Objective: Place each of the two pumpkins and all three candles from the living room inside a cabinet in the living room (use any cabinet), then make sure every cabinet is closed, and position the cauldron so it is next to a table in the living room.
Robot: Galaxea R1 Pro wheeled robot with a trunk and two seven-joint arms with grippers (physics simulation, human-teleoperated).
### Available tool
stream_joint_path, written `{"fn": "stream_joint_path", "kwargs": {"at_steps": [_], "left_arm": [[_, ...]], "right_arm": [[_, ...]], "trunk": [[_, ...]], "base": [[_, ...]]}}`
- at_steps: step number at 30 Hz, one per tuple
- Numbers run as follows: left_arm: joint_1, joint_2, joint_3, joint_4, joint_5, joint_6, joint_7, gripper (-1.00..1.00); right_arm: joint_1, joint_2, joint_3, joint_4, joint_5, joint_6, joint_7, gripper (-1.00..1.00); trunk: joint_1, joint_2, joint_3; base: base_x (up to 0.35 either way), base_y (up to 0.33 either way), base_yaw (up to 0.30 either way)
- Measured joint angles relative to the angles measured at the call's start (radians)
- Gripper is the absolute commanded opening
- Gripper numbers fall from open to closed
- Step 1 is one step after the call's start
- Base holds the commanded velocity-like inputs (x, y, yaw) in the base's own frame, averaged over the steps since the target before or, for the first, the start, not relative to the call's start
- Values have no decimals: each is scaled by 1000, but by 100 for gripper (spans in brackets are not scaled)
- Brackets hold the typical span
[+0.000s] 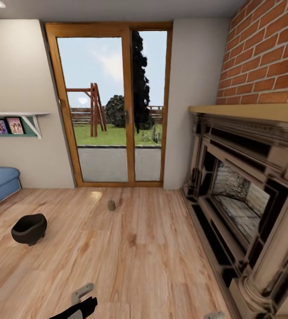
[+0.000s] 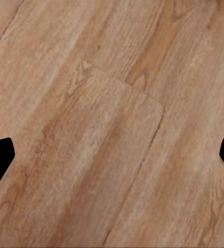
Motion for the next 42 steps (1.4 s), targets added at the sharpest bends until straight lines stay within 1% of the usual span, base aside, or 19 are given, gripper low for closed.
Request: {"fn": "stream_joint_path", "kwargs": {"at_steps": [12, 27, 35, 42], "left_arm": [[0, -3, 1, 0, 0, 0, 0, 100], [0, -3, 1, 0, -1, 1, -1, 100], [0, -3, 1, 0, -2, 1, -1, 100], [0, -3, 1, 2, -1, 2, -2, 100]], "right_arm": [[0, 0, 0, 0, 1, 0, 0, 100], [0, 0, 0, -1, 1, 0, 0, 100], [0, -1, 0, -2, 0, -1, 0, 100], [0, 0, 0, -1, 0, -3, 0, 100]], "trunk": [[0, 0, 13], [0, 0, 30], [0, 0, 32], [0, 0, 32]], "base": [[334, 14, 209], [322, 148, 207], [319, 158, 41], [327, 34, 1]]}}
